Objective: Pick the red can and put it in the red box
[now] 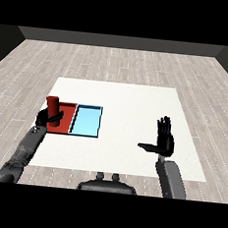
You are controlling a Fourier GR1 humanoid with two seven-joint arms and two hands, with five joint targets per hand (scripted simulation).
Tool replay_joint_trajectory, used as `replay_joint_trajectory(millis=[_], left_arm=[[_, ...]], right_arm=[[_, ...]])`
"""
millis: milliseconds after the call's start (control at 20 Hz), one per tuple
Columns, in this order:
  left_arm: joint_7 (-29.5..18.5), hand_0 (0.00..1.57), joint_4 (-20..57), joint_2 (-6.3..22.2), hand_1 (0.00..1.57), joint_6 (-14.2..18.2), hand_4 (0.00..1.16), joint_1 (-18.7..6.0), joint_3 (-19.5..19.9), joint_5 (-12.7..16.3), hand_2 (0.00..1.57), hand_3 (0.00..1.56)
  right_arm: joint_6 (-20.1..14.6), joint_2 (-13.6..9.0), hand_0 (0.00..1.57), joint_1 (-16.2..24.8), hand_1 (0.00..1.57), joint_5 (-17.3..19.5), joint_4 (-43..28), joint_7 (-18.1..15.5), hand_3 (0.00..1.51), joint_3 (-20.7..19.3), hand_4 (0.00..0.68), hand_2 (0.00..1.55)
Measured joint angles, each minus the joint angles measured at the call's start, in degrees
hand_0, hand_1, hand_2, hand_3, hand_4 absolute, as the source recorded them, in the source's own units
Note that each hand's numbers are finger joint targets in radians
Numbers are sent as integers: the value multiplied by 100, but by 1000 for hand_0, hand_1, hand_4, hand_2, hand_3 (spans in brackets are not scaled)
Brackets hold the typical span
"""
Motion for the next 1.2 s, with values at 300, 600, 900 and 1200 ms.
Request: replay_joint_trajectory(millis=[300,600,900,1200], left_arm=[[134,1119,1552,-222,1119,-114,647,-487,-51,-297,1044,0],[57,0,2424,-277,0,-735,0,-853,-225,-599,0,0],[-500,0,2573,-159,0,-882,0,-986,276,-212,0,0],[-2012,0,1582,-395,0,-1773,0,-1086,1371,977,0,0]], right_arm=[[-36,153,0,-296,0,149,580,-217,0,-13,0,0],[36,222,0,-495,0,177,930,-412,0,-83,0,0],[203,196,0,-480,0,97,980,-528,0,-173,0,0],[342,200,0,-471,0,20,962,-557,0,-162,0,0]])
